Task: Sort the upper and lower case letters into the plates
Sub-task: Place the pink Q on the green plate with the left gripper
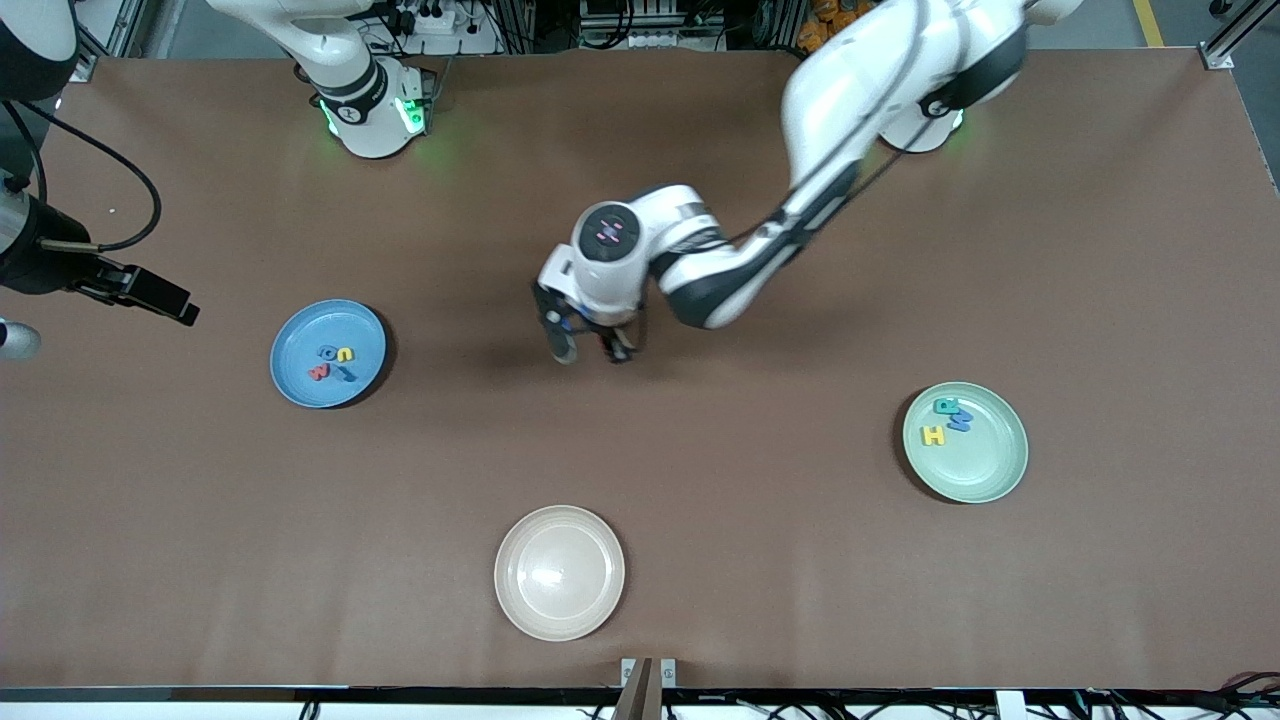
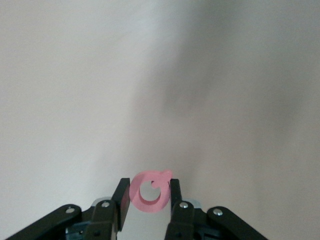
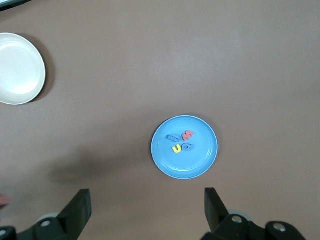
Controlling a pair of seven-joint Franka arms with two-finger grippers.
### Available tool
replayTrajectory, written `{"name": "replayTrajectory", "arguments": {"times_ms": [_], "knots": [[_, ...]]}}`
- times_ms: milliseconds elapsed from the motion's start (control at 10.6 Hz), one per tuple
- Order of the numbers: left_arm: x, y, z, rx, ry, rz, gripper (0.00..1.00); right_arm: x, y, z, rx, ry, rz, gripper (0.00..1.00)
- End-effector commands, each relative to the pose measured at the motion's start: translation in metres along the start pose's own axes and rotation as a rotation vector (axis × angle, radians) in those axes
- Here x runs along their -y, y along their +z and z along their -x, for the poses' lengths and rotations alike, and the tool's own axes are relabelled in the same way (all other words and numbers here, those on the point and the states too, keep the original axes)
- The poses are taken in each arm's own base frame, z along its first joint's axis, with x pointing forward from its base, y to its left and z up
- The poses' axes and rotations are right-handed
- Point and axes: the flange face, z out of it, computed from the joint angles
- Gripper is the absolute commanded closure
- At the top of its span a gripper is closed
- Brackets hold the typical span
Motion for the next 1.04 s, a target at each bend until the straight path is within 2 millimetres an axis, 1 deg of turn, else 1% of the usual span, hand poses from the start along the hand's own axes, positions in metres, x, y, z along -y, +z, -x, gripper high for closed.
{"name": "replayTrajectory", "arguments": {"times_ms": [0, 95, 190, 379, 474, 569, 663, 853, 948], "knots": [[0.076, -0.063, 0.066, 0.025, -0.115, 0.114, 1.00, 0.003, -0.003, 0.018, 0.009, -0.028, -0.013, 0.00], [0.124, -0.074, 0.102, 0.038, -0.192, 0.125, 1.00, 0.010, 0.003, 0.027, 0.017, -0.066, -0.001, 0.00], [0.166, -0.079, 0.137, 0.043, -0.266, 0.140, 1.00, 0.009, 0.001, 0.028, 0.015, -0.082, 0.000, 0.00], [0.223, -0.078, 0.188, 0.040, -0.392, 0.157, 1.00, 0.007, 0.001, 0.027, 0.015, -0.151, 0.001, 0.00], [0.250, -0.076, 0.215, 0.039, -0.463, 0.159, 1.00, 0.006, 0.002, 0.027, 0.019, -0.156, 0.002, 0.00], [0.274, -0.070, 0.242, 0.045, -0.514, 0.164, 1.00, 0.006, 0.002, 0.027, 0.019, -0.169, 0.003, 0.00], [0.289, -0.064, 0.260, 0.060, -0.551, 0.154, 1.00, 0.005, 0.002, 0.026, 0.021, -0.171, 0.002, 0.00], [0.320, -0.043, 0.301, 0.112, -0.588, 0.129, 1.00, 0.006, 0.002, 0.027, 0.022, -0.179, 0.009, 0.00], [0.329, -0.033, 0.312, 0.131, -0.606, 0.125, 1.00, 0.004, 0.002, 0.027, 0.021, -0.189, 0.013, 0.00]]}}
